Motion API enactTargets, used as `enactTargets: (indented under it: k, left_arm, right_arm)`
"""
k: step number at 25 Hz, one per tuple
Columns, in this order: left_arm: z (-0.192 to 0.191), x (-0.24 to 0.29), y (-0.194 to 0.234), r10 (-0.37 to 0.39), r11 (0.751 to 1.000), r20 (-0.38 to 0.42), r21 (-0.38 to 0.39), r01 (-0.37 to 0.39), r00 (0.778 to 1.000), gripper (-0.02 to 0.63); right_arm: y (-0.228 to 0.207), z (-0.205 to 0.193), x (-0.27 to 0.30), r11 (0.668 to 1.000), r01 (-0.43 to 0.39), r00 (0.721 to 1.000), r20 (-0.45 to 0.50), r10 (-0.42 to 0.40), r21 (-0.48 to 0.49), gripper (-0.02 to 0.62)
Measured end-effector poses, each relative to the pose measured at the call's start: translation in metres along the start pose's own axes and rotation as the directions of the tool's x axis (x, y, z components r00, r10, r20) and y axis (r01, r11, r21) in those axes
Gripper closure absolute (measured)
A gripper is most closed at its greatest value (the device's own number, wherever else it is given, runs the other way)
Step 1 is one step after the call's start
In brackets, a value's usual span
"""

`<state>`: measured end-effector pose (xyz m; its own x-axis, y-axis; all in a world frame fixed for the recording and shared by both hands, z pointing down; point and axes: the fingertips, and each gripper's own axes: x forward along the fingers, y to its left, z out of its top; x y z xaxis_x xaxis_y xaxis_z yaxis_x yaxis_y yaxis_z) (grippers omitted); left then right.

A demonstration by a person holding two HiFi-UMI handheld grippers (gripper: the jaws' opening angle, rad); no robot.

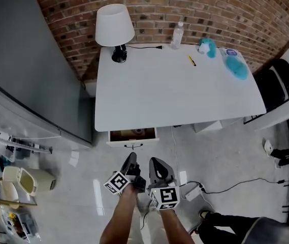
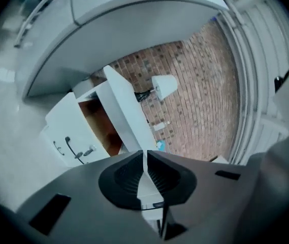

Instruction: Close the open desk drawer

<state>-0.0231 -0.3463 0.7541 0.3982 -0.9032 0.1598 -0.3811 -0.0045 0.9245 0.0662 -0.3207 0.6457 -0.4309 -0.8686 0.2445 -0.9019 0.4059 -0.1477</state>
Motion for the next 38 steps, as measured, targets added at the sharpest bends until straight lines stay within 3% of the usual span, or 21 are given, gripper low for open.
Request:
enactTargets:
  k: [3,6,12,23,28,38]
  left_arm:
    - [0.004,0.003,0.018,-0.010,0.992,0.056,-0.127,0.017,0.998,0.595]
    - [-0.002,0.005,0.034,-0.020,0.958,0.107,-0.281,0.050,0.994,0.595]
    - [-0.004,0.013,0.073,-0.006,0.905,0.169,-0.418,0.077,0.986,0.558]
    - [0.008,0.033,0.136,0.056,0.869,0.240,-0.489,0.071,0.969,0.537]
    - [0.008,0.046,0.155,0.071,0.842,0.272,-0.533,0.089,0.960,0.538]
    - [0.012,0.062,0.157,0.029,0.836,0.297,-0.531,0.140,0.954,0.547]
  right_arm:
    - [-0.001,-0.003,0.002,1.000,-0.005,1.000,-0.001,0.005,-0.008,0.584]
    - [0.002,-0.007,0.002,1.000,-0.011,1.000,-0.005,0.011,-0.009,0.584]
    - [0.005,-0.012,0.010,1.000,-0.026,1.000,-0.010,0.026,-0.012,0.584]
    - [0.002,-0.026,0.021,0.999,-0.032,0.999,-0.018,0.032,-0.005,0.584]
    - [-0.004,-0.034,0.022,1.000,-0.030,0.999,-0.033,0.030,-0.001,0.584]
    - [-0.010,-0.063,0.032,1.000,-0.028,0.996,-0.089,0.029,0.009,0.584]
